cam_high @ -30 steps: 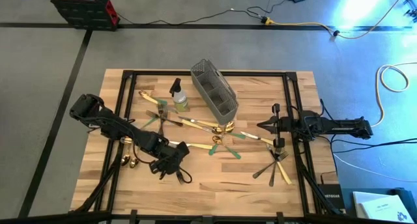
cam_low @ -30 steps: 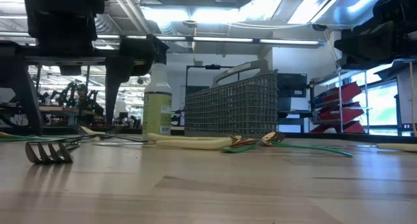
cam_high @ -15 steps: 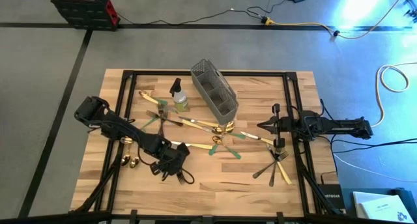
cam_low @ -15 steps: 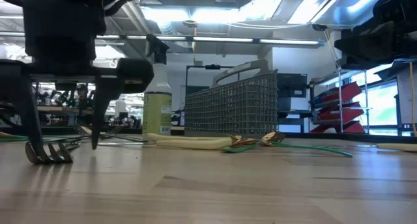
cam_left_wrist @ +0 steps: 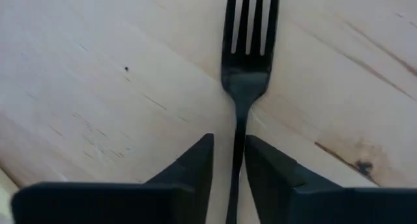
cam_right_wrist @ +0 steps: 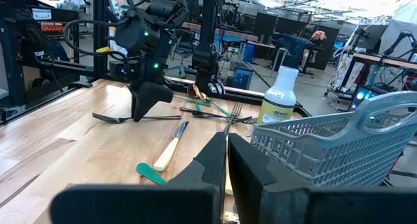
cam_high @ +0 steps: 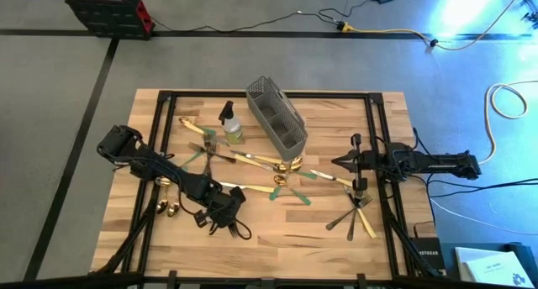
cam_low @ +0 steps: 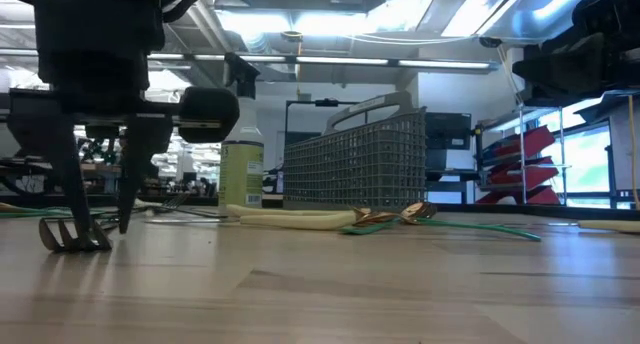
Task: Sort silverware
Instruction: Put the black fork into the gray silverware organizer
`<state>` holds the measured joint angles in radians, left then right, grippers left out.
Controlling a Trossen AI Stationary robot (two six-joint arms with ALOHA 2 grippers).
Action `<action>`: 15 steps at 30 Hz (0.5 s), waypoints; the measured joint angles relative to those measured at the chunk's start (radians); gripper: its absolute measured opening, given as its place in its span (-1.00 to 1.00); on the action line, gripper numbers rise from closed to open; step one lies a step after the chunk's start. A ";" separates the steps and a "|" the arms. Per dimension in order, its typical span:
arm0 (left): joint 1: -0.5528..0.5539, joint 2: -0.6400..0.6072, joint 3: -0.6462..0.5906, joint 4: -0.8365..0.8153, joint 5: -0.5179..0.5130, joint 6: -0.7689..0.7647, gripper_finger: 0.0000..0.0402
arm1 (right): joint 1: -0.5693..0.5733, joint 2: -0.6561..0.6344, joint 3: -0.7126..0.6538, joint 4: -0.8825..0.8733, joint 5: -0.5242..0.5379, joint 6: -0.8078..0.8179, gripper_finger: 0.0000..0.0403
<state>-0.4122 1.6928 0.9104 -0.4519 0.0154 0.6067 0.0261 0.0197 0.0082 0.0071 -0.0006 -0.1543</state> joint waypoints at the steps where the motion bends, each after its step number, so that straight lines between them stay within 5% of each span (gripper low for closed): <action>1: 0.000 0.000 0.000 -0.002 0.000 -0.001 -0.71 | 0.000 0.000 0.000 0.000 0.000 0.000 -1.00; 15: 0.000 0.000 0.000 -0.011 0.003 0.002 -0.83 | 0.000 0.000 0.000 0.000 0.002 0.000 -1.00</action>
<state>-0.4122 1.6928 0.9104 -0.4629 0.0187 0.6090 0.0257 0.0200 0.0082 0.0071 0.0010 -0.1543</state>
